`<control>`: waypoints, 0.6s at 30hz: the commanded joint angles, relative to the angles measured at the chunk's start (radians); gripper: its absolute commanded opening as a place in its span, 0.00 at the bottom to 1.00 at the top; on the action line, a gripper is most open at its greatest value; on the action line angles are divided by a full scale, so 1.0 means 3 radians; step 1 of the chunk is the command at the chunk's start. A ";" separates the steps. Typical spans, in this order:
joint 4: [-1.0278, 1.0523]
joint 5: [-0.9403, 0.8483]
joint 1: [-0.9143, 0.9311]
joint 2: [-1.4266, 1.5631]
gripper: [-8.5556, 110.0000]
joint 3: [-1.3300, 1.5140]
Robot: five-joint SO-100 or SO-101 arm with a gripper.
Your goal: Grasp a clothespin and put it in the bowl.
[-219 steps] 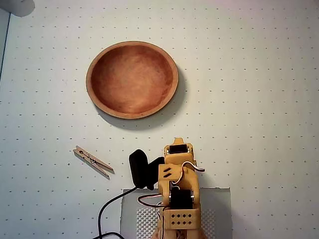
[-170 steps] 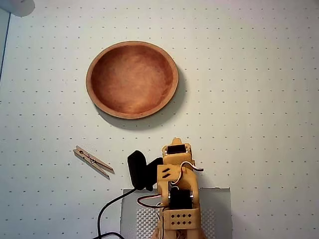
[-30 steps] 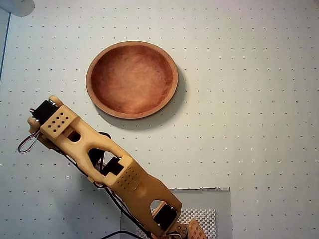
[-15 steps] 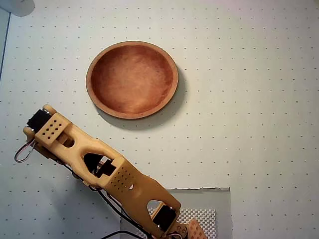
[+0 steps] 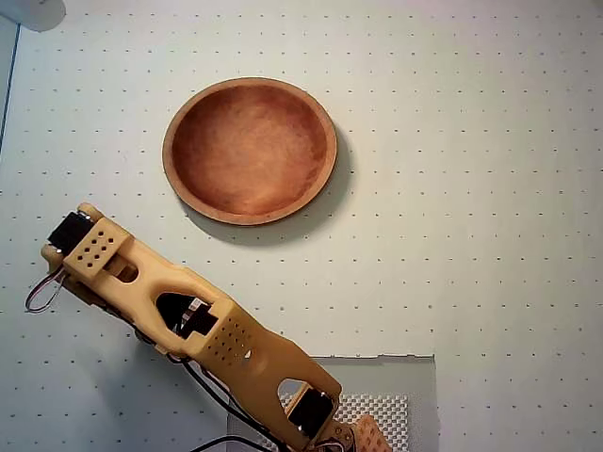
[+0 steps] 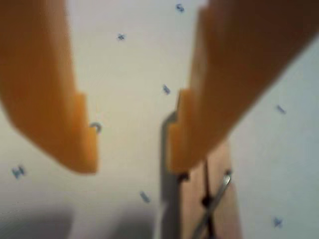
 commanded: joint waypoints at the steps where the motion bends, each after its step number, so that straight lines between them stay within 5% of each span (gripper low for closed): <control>1: 0.0107 0.0000 0.0031 0.0430 0.14 -0.0005; 18: 0.0107 -0.0010 0.0424 0.0552 0.15 0.0010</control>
